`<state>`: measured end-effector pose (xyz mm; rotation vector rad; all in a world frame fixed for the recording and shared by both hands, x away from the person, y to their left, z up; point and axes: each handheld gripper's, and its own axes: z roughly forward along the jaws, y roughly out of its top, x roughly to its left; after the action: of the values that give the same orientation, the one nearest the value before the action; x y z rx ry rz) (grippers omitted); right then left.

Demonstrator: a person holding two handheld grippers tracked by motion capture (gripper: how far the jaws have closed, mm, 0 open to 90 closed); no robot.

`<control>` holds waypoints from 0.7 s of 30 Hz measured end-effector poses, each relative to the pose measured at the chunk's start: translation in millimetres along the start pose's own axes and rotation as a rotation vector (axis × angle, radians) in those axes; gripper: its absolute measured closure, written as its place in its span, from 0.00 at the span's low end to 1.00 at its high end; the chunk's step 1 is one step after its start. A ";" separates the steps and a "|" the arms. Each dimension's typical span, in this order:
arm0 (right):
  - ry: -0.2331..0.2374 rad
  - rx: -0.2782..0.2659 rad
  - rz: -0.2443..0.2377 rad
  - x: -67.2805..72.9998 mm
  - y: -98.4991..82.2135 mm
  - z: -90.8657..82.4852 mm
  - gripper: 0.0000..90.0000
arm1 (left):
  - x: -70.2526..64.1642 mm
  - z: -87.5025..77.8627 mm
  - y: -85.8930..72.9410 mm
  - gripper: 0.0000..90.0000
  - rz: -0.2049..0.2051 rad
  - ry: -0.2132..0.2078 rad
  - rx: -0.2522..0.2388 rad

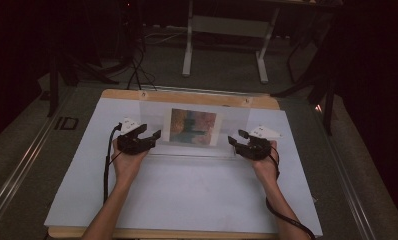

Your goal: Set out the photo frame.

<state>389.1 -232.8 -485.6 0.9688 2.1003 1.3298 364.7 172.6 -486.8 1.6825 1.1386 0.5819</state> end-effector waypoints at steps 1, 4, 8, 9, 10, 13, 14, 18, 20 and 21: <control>0.001 -0.001 -0.004 0.6 -0.5 -1.0 0.51 | -0.3 -0.7 -0.4 0.41 0.002 0.000 0.001; -0.004 -0.001 -0.009 3.6 -1.8 -4.0 0.51 | -0.8 -3.0 -2.1 0.41 0.003 -0.007 0.001; -0.004 -0.002 -0.011 7.3 -2.5 -7.9 0.51 | -1.7 -6.5 -3.2 0.41 0.008 -0.011 0.005; -0.003 -0.002 -0.014 7.9 -2.7 -8.9 0.51 | -2.3 -7.3 -3.4 0.41 0.007 -0.011 0.004; -0.002 -0.001 -0.013 8.7 -2.9 -9.8 0.51 | -3.0 -8.2 -3.6 0.41 0.009 -0.011 0.005; 0.000 -0.001 -0.015 9.8 -4.4 -12.8 0.51 | -5.4 -10.2 -5.4 0.41 0.011 -0.011 0.004; 0.001 0.001 -0.016 9.8 -4.9 -13.3 0.51 | -6.2 -10.5 -6.2 0.41 0.013 -0.012 0.006; 0.003 0.001 -0.017 10.1 -7.8 -14.6 0.51 | -7.7 -12.0 -8.6 0.41 0.022 -0.014 0.009; 0.004 0.003 -0.022 10.4 -8.0 -15.0 0.51 | -7.8 -12.3 -9.5 0.41 0.024 -0.015 0.009; 0.005 0.003 -0.020 10.5 -8.1 -15.2 0.51 | -7.8 -12.1 -10.1 0.41 0.028 -0.015 0.007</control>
<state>369.2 -235.7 -486.8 0.9438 2.1108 1.3205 347.4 171.9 -490.1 1.7083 1.1092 0.5831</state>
